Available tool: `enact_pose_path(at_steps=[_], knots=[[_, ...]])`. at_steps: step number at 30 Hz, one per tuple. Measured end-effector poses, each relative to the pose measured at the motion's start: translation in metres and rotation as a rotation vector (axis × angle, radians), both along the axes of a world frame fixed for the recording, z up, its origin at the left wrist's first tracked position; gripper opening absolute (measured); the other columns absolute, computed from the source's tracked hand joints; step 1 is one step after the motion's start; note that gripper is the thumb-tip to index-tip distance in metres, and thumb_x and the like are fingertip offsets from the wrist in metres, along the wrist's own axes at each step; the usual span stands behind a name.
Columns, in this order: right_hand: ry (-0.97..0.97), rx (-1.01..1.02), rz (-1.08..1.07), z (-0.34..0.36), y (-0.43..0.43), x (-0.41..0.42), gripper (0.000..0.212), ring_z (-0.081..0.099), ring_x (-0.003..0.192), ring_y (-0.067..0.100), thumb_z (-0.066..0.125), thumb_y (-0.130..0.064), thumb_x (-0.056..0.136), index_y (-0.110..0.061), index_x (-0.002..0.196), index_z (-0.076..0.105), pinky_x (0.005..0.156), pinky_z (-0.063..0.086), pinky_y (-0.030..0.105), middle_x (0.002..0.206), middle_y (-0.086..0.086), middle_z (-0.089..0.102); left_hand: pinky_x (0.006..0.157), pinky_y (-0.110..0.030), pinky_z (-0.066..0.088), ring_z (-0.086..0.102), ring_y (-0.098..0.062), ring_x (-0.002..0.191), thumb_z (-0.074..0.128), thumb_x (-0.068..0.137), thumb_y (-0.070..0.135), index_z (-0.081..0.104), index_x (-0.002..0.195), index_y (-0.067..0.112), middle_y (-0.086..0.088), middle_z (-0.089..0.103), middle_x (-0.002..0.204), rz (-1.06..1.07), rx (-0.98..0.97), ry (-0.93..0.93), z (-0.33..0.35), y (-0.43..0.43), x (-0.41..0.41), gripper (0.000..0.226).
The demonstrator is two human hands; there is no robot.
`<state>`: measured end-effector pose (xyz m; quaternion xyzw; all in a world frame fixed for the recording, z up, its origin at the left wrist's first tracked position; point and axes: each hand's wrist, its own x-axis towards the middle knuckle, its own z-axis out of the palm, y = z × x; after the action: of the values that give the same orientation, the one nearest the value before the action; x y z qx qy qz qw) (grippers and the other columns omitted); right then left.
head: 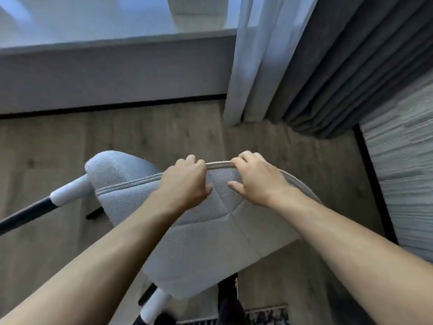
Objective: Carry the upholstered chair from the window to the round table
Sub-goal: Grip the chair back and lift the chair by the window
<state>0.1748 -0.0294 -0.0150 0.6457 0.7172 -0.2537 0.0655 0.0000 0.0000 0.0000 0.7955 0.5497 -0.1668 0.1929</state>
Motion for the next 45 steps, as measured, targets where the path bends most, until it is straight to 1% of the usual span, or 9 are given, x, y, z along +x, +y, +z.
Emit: enact_pose_path(at_steps=[7,10,13,16,21,25,31,36,45], knots=[[-0.029,0.194,0.093,-0.038,-0.009,0.016,0.076,0.057,0.119,0.029,0.070,-0.053,0.081,-0.014,0.143,0.049,0.097,0.041,0.045,0.130,0.005,0.061,0.111,-0.048,0.031,0.046,-0.026,0.131,0.059,0.073,0.071,0.035,0.142,0.013,-0.004,0.049,0.138,-0.144,0.045,-0.025,-0.047,-0.005,0.027,0.094],[-0.072,0.230,0.154,-0.044,-0.015,0.032,0.086,0.059,0.117,0.028,0.068,-0.059,0.078,-0.014,0.148,0.044,0.105,0.039,0.050,0.132,0.004,0.060,0.109,-0.048,0.031,0.053,-0.027,0.121,0.063,0.064,0.077,0.043,0.132,0.015,-0.005,0.055,0.127,-0.163,0.032,0.005,-0.045,0.000,0.038,0.095],[-0.011,0.083,0.159,-0.040,-0.013,0.052,0.092,0.055,0.117,0.026,0.061,-0.064,0.083,-0.018,0.155,0.028,0.096,0.048,0.044,0.137,0.002,0.052,0.100,-0.043,0.037,0.058,-0.028,0.109,0.068,0.052,0.082,0.050,0.120,0.019,-0.007,0.057,0.116,-0.171,-0.019,0.050,-0.044,0.015,0.046,0.094],[0.064,-0.050,0.063,-0.038,-0.013,0.074,0.082,0.058,0.111,0.021,0.062,-0.069,0.078,-0.029,0.144,0.036,0.089,0.051,0.040,0.125,-0.004,0.057,0.084,-0.037,0.041,0.061,-0.027,0.099,0.072,0.042,0.083,0.048,0.095,0.022,-0.004,0.061,0.104,-0.144,-0.144,0.065,-0.046,0.031,0.050,0.084],[0.350,-0.354,-0.277,-0.044,-0.003,0.108,0.042,0.070,0.081,0.004,0.081,-0.064,0.061,-0.034,0.089,0.069,0.074,0.058,0.031,0.085,-0.012,0.075,0.064,-0.030,0.043,0.054,-0.021,0.075,0.076,0.033,0.081,0.047,0.072,0.022,0.007,0.053,0.073,-0.067,-0.242,0.001,-0.054,0.034,0.052,0.076],[0.468,-0.632,-0.401,-0.050,-0.018,0.140,0.030,0.077,0.081,0.010,0.090,-0.045,0.065,-0.026,0.086,0.079,0.074,0.061,0.028,0.086,-0.009,0.081,0.059,-0.030,0.040,0.056,-0.019,0.072,0.075,0.032,0.082,0.048,0.068,0.020,0.008,0.055,0.070,-0.059,-0.235,-0.024,-0.059,0.037,0.049,0.077],[0.533,-0.529,-0.549,-0.053,-0.033,0.137,0.016,0.076,0.071,0.008,0.091,-0.038,0.066,-0.028,0.071,0.080,0.062,0.053,0.020,0.077,-0.007,0.081,0.060,-0.030,0.046,0.061,-0.020,0.074,0.076,0.028,0.082,0.054,0.069,0.017,0.005,0.061,0.072,-0.011,-0.259,-0.033,-0.057,0.038,0.049,0.079],[0.559,-0.485,-0.552,-0.047,-0.028,0.126,0.021,0.076,0.071,0.008,0.091,-0.040,0.065,-0.024,0.076,0.082,0.067,0.057,0.023,0.077,-0.006,0.081,0.052,-0.028,0.042,0.062,-0.019,0.069,0.081,0.032,0.074,0.055,0.070,0.016,0.002,0.063,0.074,0.047,-0.308,-0.078,-0.045,0.044,0.036,0.074],[0.557,-0.396,-0.511,0.012,-0.011,0.116,0.029,0.077,0.077,0.010,0.092,-0.044,0.061,-0.023,0.079,0.083,0.076,0.059,0.029,0.079,-0.004,0.081,0.059,-0.043,0.058,0.070,-0.021,0.073,0.082,0.025,0.075,0.065,0.078,0.014,-0.003,0.072,0.080,0.067,-0.342,-0.190,-0.002,0.058,0.016,0.083]])
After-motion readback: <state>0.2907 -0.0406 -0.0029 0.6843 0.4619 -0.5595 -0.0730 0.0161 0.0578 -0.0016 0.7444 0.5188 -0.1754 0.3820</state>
